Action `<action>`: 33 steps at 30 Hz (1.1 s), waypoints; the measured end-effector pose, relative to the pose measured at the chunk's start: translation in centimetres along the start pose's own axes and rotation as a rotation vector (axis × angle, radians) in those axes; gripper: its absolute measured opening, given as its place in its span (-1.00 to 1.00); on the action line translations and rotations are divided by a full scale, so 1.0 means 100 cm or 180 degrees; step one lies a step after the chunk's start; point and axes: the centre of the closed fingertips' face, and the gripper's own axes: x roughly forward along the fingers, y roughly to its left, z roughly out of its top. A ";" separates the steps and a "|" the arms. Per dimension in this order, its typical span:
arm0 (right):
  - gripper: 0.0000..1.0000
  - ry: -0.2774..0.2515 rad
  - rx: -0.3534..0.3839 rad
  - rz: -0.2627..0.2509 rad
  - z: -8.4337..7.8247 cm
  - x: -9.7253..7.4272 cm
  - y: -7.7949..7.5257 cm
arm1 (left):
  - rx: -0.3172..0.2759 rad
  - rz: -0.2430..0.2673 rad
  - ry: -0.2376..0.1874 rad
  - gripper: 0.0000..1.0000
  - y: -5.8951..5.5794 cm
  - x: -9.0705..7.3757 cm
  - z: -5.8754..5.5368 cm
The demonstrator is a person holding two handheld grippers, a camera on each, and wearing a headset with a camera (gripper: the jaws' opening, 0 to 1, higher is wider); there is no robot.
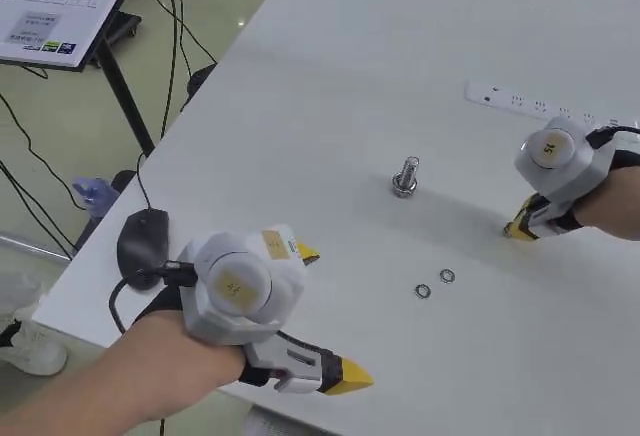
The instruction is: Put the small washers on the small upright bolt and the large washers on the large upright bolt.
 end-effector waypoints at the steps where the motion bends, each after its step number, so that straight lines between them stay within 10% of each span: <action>1: -0.74 0.0000 -0.0013 -0.0006 0.000 0.000 0.000 | -0.0006 0.0002 0.0005 0.70 0.000 0.000 -0.001; 33: -0.65 0.0000 0.0004 0.0011 0.001 0.002 -0.001 | -0.0012 -0.0005 0.0070 0.62 -0.002 -0.001 -0.006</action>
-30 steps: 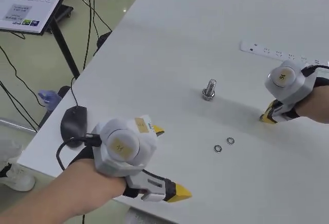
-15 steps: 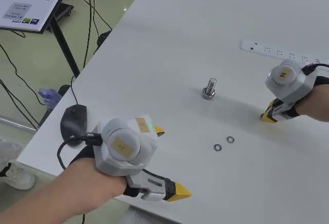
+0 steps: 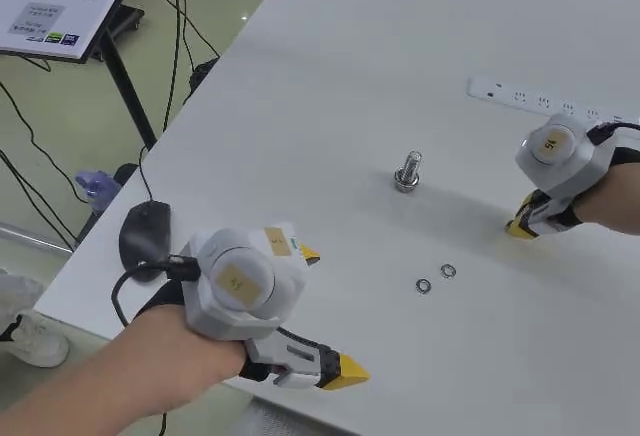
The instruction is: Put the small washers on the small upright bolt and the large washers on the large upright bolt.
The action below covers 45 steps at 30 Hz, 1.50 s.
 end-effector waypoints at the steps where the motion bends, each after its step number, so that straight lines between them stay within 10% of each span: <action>1: -0.64 0.0000 -0.0004 0.0000 0.000 0.000 0.000 | 0.0003 0.0001 0.0002 0.62 0.000 0.000 0.000; 23: -0.59 -0.0076 -0.0160 -0.0057 0.022 -0.029 0.004 | 0.0069 0.0005 -0.0018 0.62 -0.002 -0.009 0.006; 45: -0.46 -0.0240 -0.0477 0.0095 0.052 -0.045 0.047 | 0.0154 -0.0010 -0.0058 0.64 -0.005 -0.017 0.015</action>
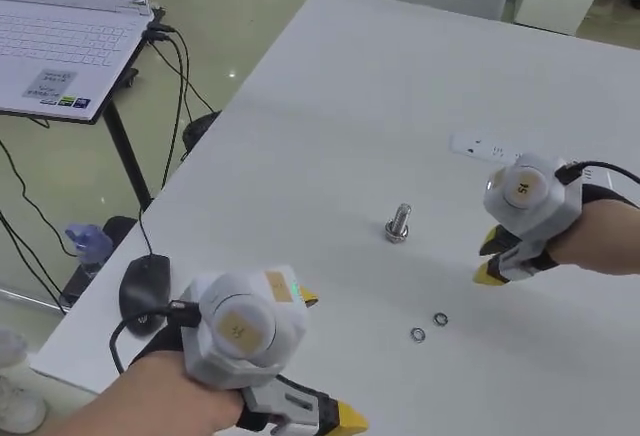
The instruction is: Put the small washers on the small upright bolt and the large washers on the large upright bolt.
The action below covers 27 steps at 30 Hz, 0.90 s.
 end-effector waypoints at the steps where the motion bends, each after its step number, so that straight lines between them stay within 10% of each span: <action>1: -0.46 -0.0006 -0.0011 0.0003 0.001 0.000 0.001 | 0.0000 -0.0002 0.0000 0.64 0.000 0.000 0.000; 27: -0.46 -0.0097 -0.0165 0.0186 0.009 0.017 0.051 | 0.0015 0.0017 0.0026 0.61 -0.009 -0.005 -0.008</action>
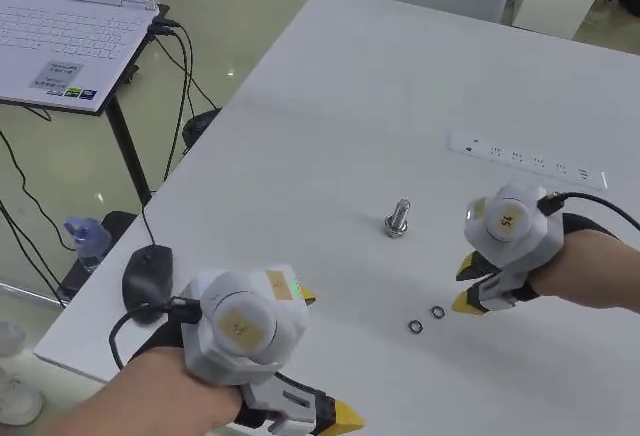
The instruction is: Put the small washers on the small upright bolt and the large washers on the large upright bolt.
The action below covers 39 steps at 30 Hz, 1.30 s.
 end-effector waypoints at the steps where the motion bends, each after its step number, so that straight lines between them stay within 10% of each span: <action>1: -0.46 0.0000 0.0005 0.0005 0.000 0.002 0.000 | 0.0001 0.0004 0.0001 0.61 0.000 0.000 0.000; 39: -0.49 0.0071 0.0180 0.0026 -0.009 0.050 -0.004 | 0.0017 -0.0010 -0.0025 0.77 0.004 0.003 -0.001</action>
